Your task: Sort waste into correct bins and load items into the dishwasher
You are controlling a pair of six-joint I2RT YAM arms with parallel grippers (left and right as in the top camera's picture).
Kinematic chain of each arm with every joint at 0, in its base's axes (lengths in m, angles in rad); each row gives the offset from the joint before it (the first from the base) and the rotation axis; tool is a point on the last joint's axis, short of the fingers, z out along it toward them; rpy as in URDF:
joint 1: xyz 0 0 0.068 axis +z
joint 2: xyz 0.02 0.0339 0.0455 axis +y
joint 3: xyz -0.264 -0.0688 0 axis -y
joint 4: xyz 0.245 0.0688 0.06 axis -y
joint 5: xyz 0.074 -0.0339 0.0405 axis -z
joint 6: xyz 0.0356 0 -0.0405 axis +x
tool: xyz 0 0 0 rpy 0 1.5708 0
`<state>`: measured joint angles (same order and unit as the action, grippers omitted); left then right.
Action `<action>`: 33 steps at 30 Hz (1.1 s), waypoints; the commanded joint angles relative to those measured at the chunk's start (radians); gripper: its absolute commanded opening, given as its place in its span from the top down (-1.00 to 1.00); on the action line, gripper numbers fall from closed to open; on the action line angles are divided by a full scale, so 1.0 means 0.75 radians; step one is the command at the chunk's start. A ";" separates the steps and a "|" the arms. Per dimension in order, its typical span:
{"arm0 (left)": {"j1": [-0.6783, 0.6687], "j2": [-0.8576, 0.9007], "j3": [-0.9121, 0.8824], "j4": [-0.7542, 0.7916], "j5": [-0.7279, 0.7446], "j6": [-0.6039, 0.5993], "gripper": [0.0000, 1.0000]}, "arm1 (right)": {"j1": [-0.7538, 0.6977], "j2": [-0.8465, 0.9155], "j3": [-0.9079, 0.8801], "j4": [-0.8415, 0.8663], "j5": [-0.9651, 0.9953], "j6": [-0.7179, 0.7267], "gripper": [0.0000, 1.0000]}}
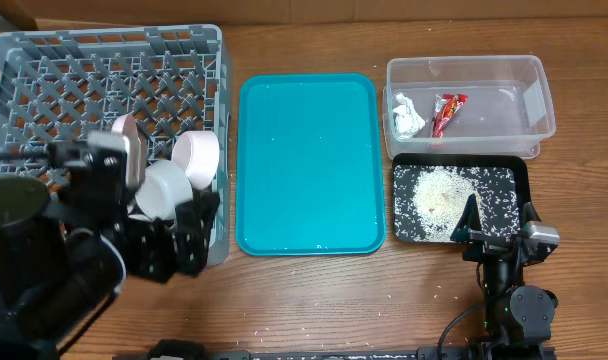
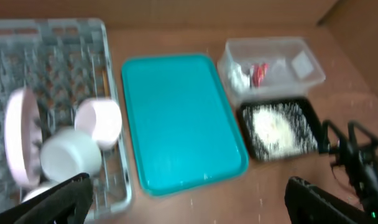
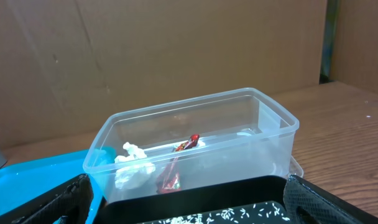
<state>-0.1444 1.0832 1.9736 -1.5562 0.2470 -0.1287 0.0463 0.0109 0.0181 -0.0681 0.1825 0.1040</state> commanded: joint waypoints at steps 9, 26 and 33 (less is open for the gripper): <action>-0.017 -0.321 -0.556 0.631 -0.083 0.290 -1.00 | -0.004 -0.011 -0.014 0.010 -0.001 -0.001 -0.99; -0.017 -1.410 -2.215 1.783 -0.167 0.232 -1.00 | -0.004 -0.011 -0.014 0.009 -0.001 -0.001 -1.00; -0.015 -1.440 -2.578 2.135 -0.164 0.231 -1.00 | -0.004 -0.011 -0.014 0.010 0.000 -0.001 -1.00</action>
<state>-0.1513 0.0170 0.1196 -0.0433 0.1299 0.0547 0.0463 0.0109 0.0181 -0.0681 0.1825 0.1047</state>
